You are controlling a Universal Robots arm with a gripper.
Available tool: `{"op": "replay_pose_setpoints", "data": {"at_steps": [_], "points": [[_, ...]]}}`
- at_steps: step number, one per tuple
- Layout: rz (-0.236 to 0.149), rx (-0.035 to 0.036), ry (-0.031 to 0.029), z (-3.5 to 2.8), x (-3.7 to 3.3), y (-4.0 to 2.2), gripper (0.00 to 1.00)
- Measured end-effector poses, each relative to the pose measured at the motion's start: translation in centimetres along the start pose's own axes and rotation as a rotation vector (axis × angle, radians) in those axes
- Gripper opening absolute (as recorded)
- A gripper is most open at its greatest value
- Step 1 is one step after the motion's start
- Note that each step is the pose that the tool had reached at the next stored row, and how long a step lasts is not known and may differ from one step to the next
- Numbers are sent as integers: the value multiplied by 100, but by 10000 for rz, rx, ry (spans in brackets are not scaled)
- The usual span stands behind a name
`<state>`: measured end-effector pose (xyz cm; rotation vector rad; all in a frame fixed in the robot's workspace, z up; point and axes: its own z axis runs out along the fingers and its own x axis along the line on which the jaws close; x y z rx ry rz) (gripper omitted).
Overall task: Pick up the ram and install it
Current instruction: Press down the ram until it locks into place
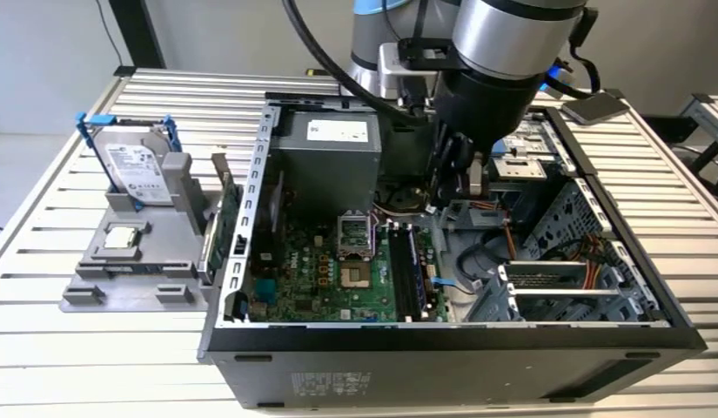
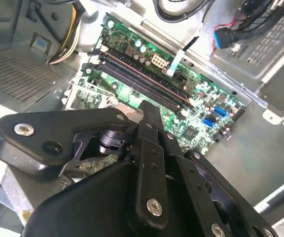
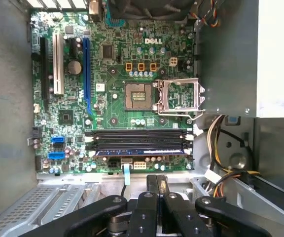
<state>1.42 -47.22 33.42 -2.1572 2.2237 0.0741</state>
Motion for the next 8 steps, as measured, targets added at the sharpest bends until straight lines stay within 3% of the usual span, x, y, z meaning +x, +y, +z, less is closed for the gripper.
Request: {"op": "replay_pose_setpoints", "data": {"at_steps": [8], "points": [[1,0,1,-16,-1,0,0]]}}
